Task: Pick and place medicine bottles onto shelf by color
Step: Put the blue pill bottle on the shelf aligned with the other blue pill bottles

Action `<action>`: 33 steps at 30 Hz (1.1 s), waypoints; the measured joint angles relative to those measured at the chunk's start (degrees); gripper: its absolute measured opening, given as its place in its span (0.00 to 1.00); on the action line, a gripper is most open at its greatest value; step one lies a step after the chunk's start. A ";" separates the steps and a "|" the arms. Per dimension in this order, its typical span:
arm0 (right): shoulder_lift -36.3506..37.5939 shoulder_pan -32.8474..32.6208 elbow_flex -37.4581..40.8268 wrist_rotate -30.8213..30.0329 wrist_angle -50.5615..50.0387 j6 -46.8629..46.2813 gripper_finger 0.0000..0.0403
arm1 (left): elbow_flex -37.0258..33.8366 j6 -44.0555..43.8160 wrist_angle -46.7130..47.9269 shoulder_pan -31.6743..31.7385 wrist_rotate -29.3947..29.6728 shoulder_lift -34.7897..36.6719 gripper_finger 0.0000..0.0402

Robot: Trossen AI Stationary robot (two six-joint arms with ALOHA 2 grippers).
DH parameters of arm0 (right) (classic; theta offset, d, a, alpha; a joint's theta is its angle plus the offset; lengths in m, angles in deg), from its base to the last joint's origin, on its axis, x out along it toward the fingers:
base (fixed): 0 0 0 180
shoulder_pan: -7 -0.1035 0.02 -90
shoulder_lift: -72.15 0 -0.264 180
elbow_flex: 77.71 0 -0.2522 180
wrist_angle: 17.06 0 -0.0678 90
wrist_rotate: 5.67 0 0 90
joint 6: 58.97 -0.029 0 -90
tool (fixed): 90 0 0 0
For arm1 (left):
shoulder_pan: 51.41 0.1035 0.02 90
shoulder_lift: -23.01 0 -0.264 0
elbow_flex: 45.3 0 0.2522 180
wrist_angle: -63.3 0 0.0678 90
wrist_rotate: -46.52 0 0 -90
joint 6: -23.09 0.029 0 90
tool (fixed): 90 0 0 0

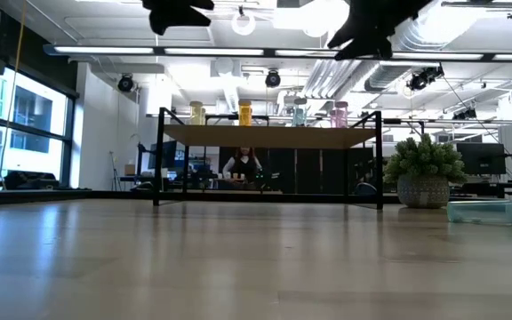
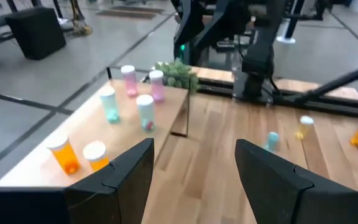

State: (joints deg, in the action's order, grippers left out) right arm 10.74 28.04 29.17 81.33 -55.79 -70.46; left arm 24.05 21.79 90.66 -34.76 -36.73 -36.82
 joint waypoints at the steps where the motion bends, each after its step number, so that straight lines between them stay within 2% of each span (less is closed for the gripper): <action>1: 0.00 -0.98 -0.46 -0.02 -0.80 -0.80 0.46 | 0.00 0.00 0.81 -0.19 0.01 0.47 0.53; 9: -0.01 -8.67 -1.78 -0.78 -6.34 -10.80 0.46 | 0.00 3.02 1.62 -0.21 0.67 4.41 0.53; 15: -0.02 -16.68 -1.76 -9.15 -12.27 -22.72 0.46 | 0.00 5.49 1.63 -0.21 1.31 5.58 0.53; 19: -0.02 -21.83 -1.76 -13.34 -16.08 -34.13 0.46 | 0.00 5.20 2.27 -0.23 1.12 5.56 0.53; 28: -2.44 -32.94 -1.74 -14.31 -24.35 -61.32 0.46 | 0.00 -2.36 8.88 -0.23 -10.14 5.56 0.53; 33: -5.41 -39.13 -1.72 -12.80 -25.06 -70.67 0.46 | 0.00 -3.80 11.83 -0.97 -14.68 5.56 0.53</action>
State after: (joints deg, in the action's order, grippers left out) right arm 5.33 -11.09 27.45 68.53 -80.85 -141.13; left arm 24.05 17.99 102.48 -35.73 -51.42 -31.25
